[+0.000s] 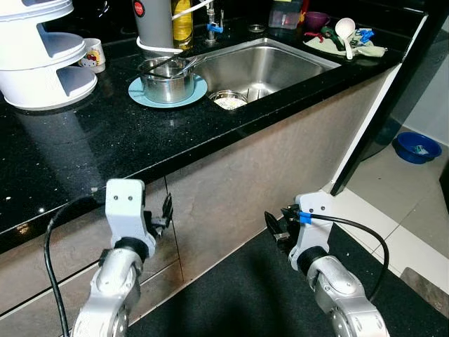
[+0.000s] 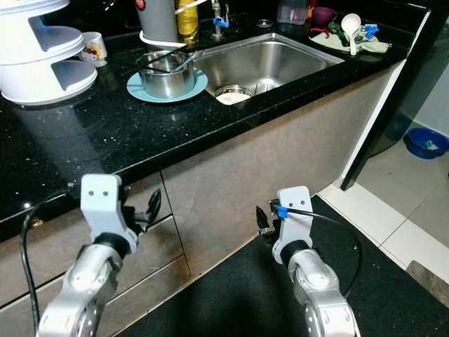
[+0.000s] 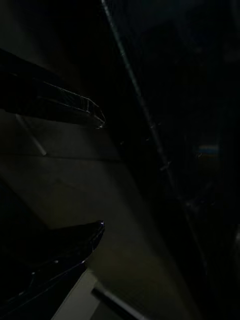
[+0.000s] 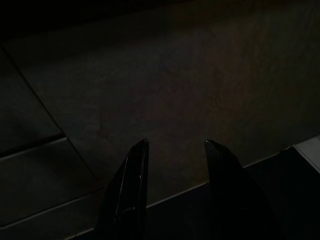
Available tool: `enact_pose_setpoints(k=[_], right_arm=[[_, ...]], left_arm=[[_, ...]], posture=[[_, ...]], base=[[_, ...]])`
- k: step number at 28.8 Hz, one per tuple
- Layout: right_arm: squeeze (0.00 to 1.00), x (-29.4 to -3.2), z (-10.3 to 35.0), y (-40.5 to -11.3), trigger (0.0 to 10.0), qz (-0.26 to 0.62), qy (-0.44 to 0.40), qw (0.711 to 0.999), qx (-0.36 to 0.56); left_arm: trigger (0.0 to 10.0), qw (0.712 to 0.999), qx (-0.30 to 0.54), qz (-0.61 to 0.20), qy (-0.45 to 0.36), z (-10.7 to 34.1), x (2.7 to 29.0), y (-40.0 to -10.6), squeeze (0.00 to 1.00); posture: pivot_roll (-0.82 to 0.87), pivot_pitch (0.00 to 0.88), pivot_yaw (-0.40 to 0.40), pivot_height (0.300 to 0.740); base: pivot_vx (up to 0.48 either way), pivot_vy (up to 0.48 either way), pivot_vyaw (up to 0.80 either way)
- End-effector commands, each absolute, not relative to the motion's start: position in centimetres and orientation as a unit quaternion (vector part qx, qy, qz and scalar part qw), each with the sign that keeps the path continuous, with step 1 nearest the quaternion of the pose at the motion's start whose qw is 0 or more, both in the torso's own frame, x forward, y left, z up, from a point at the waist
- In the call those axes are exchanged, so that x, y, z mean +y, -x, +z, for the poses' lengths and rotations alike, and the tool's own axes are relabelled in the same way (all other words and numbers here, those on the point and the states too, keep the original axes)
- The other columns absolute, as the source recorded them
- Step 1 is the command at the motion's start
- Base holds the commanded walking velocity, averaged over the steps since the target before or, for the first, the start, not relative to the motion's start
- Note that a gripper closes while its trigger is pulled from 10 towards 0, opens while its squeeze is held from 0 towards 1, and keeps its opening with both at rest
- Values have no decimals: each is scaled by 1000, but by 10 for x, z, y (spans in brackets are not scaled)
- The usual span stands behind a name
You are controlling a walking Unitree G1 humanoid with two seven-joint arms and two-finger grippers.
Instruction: Kitchen organization
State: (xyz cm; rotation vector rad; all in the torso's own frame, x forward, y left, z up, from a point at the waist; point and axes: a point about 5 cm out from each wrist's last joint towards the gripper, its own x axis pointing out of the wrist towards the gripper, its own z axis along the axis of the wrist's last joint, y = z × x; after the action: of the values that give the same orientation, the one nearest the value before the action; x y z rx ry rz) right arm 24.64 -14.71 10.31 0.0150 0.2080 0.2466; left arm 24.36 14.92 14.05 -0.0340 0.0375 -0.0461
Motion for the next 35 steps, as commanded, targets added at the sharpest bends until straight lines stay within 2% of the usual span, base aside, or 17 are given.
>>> enact_pose_setpoints(k=[1, 4, 5, 9, 10, 11, 12, 31, 32, 35], right_arm=[[0, -151, 104, -248, 10000, 111, -19, 988, 101], [0, -155, 102, -250, 10000, 95, -45, 988, 113], [0, -161, 100, -253, 10000, 75, -76, 987, 120], [0, -161, 99, -258, 10000, 72, -91, 986, 122], [0, -160, 100, -258, 10000, 77, -91, 986, 120], [0, -159, 101, -258, 10000, 81, -91, 986, 118], [1000, -158, 102, -258, 10000, 86, -91, 985, 115], [1000, -160, 105, -263, 10000, 89, -93, 986, 105], [0, -160, 106, -264, 0, 92, -99, 986, 102], [0, -160, 106, -265, 0, 96, -106, 985, 98]], left_arm=[[10000, 1000, 22, -16, 13, 139, 151, -245, 0], [10000, 1000, 22, -8, 13, 140, 152, -245, 0], [10000, 1000, 19, 0, 13, 142, 155, -246, 0], [10000, 1000, 14, 7, 16, 144, 156, -248, 0], [10000, 1000, 10, 4, 19, 145, 156, -249, 1000], [10000, 1000, 7, 2, 20, 146, 156, -249, 1000], [10000, 1000, 6, 0, 22, 146, 155, -249, 1000], [10000, 999, -1, 15, 33, 151, 152, -256, 1000], [0, 999, -5, 9, 39, 152, 151, -256, 0], [0, 999, -9, 1, 47, 153, 148, -256, 0]], posture=[[-26, 29, -9, 740], [-28, 42, -7, 740], [-17, 57, -13, 740], [-16, 67, -10, 740], [-20, 68, -8, 740], [-21, 65, -8, 740], [-22, 70, -6, 740], [-15, 77, -13, 740], [-16, 67, -15, 740], [-16, 66, -15, 740]], base=[[0, 0, 0], [0, 0, 0], [0, 0, 0], [0, 0, 0], [0, 0, 0], [0, 0, 0], [0, 0, 0], [0, 0, 0], [0, 0, 0], [0, 0, 0]])
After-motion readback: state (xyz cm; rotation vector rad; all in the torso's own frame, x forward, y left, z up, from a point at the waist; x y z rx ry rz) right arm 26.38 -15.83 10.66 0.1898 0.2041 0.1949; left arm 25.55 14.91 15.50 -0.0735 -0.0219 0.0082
